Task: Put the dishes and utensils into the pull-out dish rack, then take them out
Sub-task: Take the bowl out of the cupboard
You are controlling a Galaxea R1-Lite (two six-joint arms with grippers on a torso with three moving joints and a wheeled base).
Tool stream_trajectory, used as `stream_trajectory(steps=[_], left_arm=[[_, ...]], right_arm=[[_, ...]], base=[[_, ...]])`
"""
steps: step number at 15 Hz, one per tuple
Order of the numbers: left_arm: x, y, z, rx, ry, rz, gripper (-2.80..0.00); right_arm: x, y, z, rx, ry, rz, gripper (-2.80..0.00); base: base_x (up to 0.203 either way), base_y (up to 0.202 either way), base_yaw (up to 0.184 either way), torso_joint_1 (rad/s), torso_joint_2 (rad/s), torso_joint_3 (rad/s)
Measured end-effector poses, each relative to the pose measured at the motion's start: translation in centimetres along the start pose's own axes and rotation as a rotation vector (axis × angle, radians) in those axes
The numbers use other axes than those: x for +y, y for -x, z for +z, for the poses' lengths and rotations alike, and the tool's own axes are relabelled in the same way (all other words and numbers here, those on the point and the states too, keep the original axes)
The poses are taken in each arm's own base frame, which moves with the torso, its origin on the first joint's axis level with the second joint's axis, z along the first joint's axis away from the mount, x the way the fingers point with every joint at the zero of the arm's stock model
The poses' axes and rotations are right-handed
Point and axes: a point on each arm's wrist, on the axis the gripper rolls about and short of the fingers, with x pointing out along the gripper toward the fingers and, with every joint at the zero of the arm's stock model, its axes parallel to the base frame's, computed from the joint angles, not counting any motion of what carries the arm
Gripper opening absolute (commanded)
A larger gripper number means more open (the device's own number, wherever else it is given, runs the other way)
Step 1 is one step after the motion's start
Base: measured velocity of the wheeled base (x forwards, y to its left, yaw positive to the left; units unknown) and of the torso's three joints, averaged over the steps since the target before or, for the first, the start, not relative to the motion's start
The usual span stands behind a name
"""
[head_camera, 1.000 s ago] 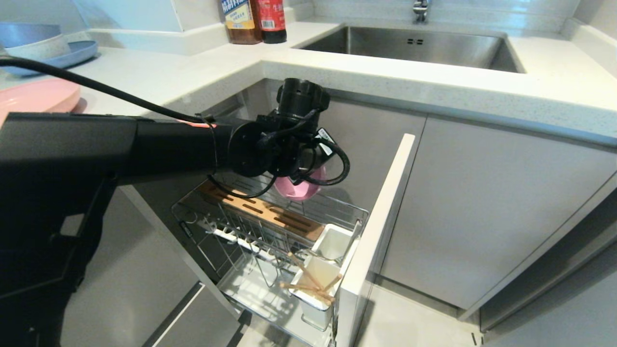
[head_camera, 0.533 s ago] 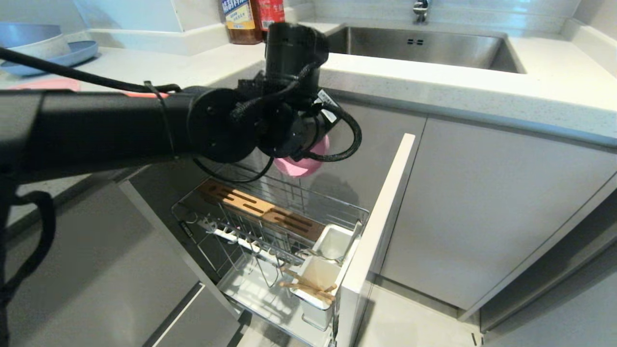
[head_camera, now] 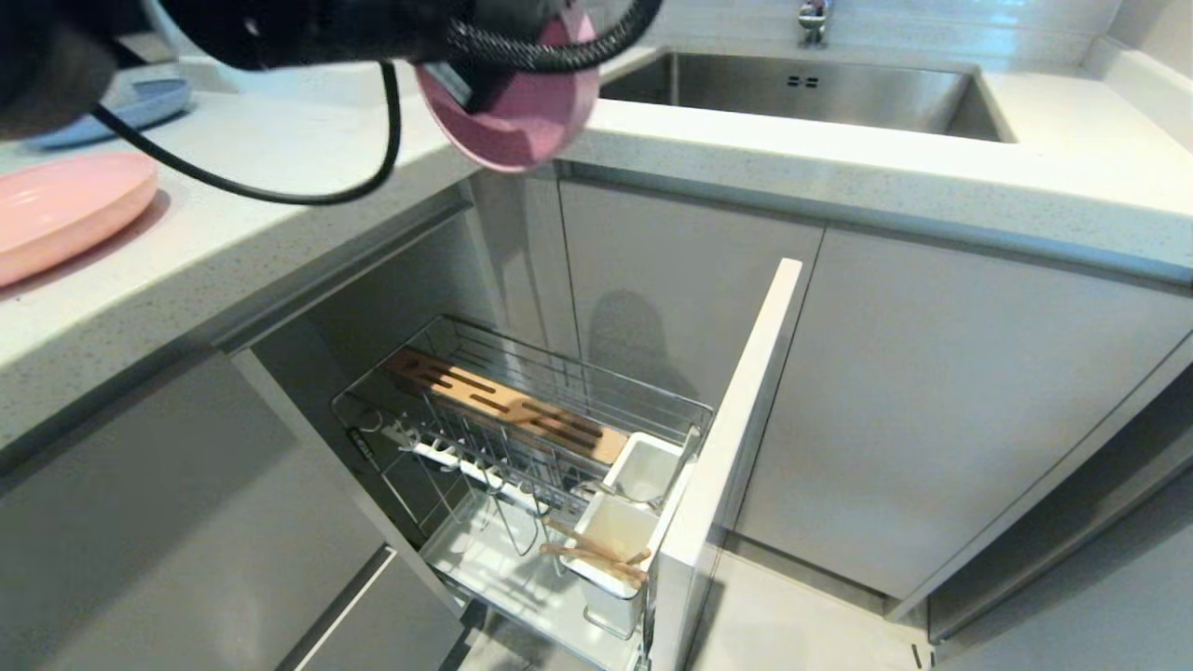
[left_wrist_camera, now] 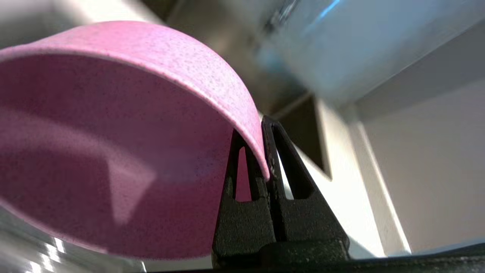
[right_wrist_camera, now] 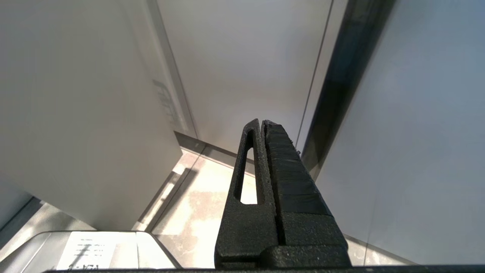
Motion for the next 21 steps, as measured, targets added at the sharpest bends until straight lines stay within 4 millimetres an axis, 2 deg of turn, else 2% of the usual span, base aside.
stream_trajectory(steps=[3,5,10,13,15,17,19,21], left_arm=[[-0.6,2.0,4.1,-0.170,-0.144,-0.050,-2.80],[0.2,2.8,7.0,-0.288,-0.233,-0.022,-2.80],[4.8,4.6,13.7,-0.488,-0.387,0.198,-2.80],[8.3,7.1,17.3,-0.550,-0.479,0.395,-2.80],[10.3,9.5,18.9,-0.537,-0.534,0.496,-2.80],[11.9,11.6,19.7,-0.484,-0.557,0.573,-2.80],[13.5,13.5,19.7,-0.383,-0.562,0.657,-2.80],[14.8,14.6,18.8,-0.210,-0.549,0.669,-2.80]], right_arm=[[0.0,0.0,0.0,0.000,0.000,0.000,-2.80],[0.0,0.0,0.0,0.000,0.000,0.000,-2.80],[0.0,0.0,0.0,0.000,0.000,0.000,-2.80],[0.0,0.0,0.0,0.000,0.000,0.000,-2.80],[0.0,0.0,0.0,0.000,0.000,0.000,-2.80],[0.0,0.0,0.0,0.000,0.000,0.000,-2.80],[0.0,0.0,0.0,0.000,0.000,0.000,-2.80],[0.0,0.0,0.0,0.000,0.000,0.000,-2.80]], base=[[0.000,0.000,0.000,0.000,0.00,0.000],[0.000,0.000,0.000,0.000,0.00,0.000],[0.000,0.000,0.000,0.000,0.00,0.000],[0.000,0.000,0.000,0.000,0.00,0.000],[0.000,0.000,0.000,0.000,0.00,0.000],[0.000,0.000,0.000,0.000,0.00,0.000],[0.000,0.000,0.000,0.000,0.00,0.000],[0.000,0.000,0.000,0.000,0.00,0.000]])
